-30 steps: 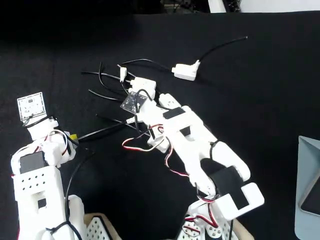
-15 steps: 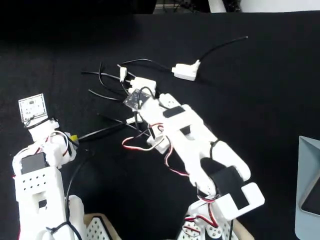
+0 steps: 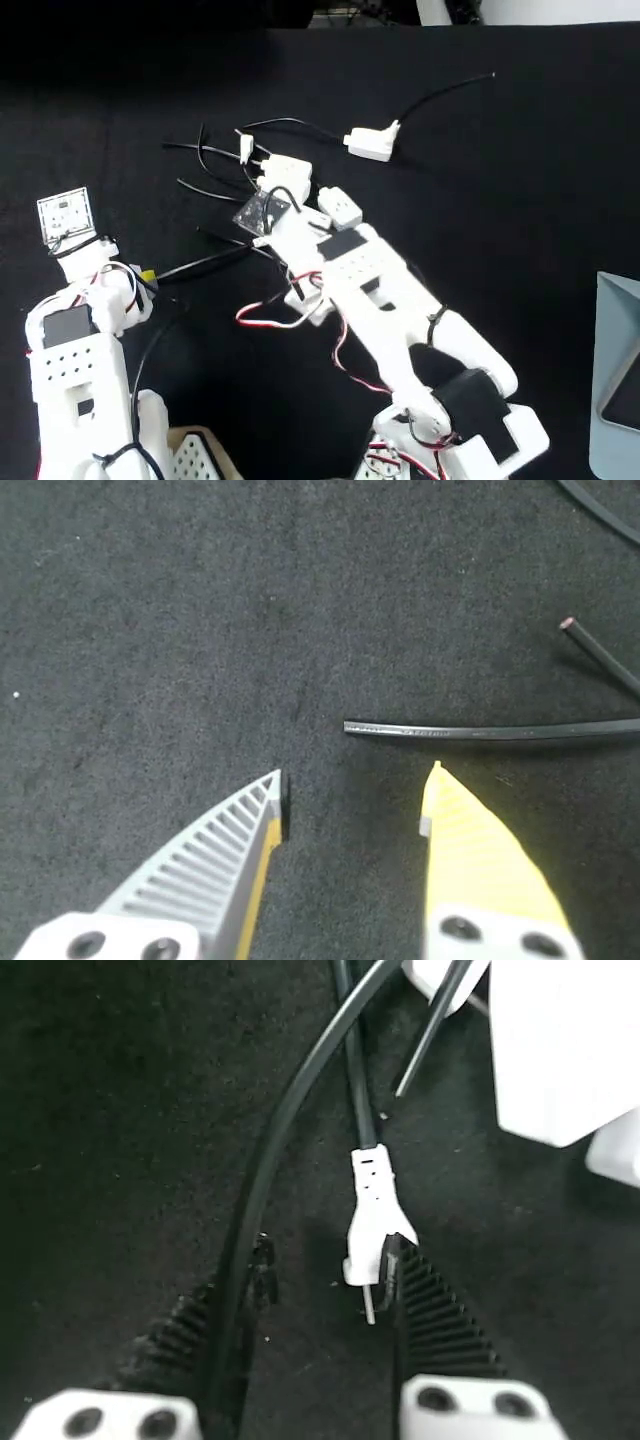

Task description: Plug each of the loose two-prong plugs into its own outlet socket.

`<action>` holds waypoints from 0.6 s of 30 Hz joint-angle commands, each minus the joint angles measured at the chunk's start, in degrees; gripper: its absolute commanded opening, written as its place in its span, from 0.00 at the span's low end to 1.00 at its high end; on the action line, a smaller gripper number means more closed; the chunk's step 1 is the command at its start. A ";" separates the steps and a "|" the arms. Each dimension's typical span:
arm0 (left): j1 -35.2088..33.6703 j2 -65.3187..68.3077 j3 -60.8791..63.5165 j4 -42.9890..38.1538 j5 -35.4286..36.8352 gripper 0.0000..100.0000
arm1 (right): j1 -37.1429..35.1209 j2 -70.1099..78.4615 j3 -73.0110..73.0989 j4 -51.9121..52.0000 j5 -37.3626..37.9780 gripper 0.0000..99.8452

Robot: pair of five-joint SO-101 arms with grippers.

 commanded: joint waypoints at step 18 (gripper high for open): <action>-0.40 -0.53 -0.48 -1.32 0.26 0.23 | 7.03 9.63 -4.18 -7.56 2.64 0.03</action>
